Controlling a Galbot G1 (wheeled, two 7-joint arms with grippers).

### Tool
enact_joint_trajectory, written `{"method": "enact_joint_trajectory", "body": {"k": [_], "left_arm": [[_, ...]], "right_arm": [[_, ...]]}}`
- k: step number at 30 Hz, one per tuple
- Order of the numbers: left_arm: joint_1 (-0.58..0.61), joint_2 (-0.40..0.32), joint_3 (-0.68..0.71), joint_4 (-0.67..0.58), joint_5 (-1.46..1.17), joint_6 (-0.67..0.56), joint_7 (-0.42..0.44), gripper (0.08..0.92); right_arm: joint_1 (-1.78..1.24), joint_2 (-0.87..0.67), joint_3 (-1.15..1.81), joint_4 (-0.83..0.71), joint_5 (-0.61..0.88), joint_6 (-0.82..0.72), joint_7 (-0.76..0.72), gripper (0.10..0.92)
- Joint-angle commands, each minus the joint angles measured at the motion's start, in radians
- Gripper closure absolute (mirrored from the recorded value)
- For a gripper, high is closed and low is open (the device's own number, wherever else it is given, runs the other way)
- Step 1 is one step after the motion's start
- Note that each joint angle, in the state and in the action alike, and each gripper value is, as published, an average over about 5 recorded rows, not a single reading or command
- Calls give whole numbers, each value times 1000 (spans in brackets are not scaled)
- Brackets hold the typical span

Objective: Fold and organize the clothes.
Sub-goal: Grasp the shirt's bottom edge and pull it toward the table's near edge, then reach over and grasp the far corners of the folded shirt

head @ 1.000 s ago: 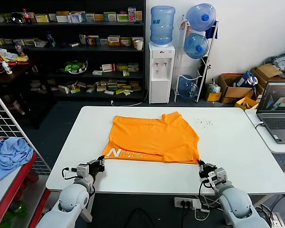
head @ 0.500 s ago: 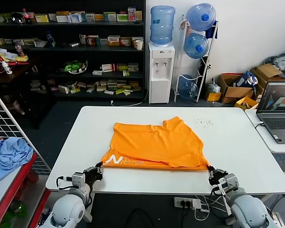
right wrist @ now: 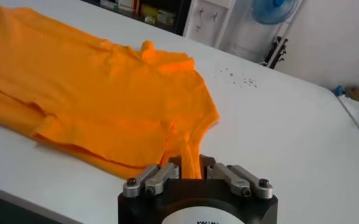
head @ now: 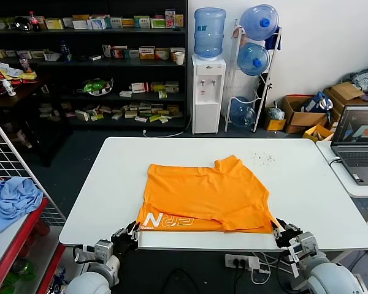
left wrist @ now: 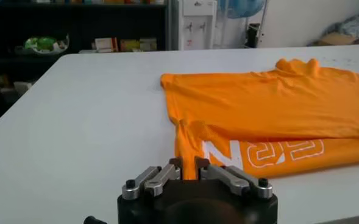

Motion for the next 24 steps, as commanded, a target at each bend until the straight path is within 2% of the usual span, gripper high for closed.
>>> {"method": "enact_joint_trajectory", "body": {"k": [1, 6, 13, 18, 24], "left_arm": [[17, 9, -2, -59, -7, 23, 1, 615], [-106, 29, 9, 0, -5, -53, 16, 467], [-416, 29, 111, 237, -34, -87, 31, 268], [-601, -2, 196, 410, -63, -85, 29, 184], [-782, -54, 287, 626, -96, -57, 37, 177]], "right_arm": [[29, -35, 12, 39, 111, -24, 37, 545], [181, -70, -22, -66, 178, 56, 2, 406], [494, -54, -157, -326, 248, 95, -44, 224], [728, -8, -247, -558, 261, 129, -119, 204], [921, 46, -330, -783, 254, 62, -229, 203]]}}
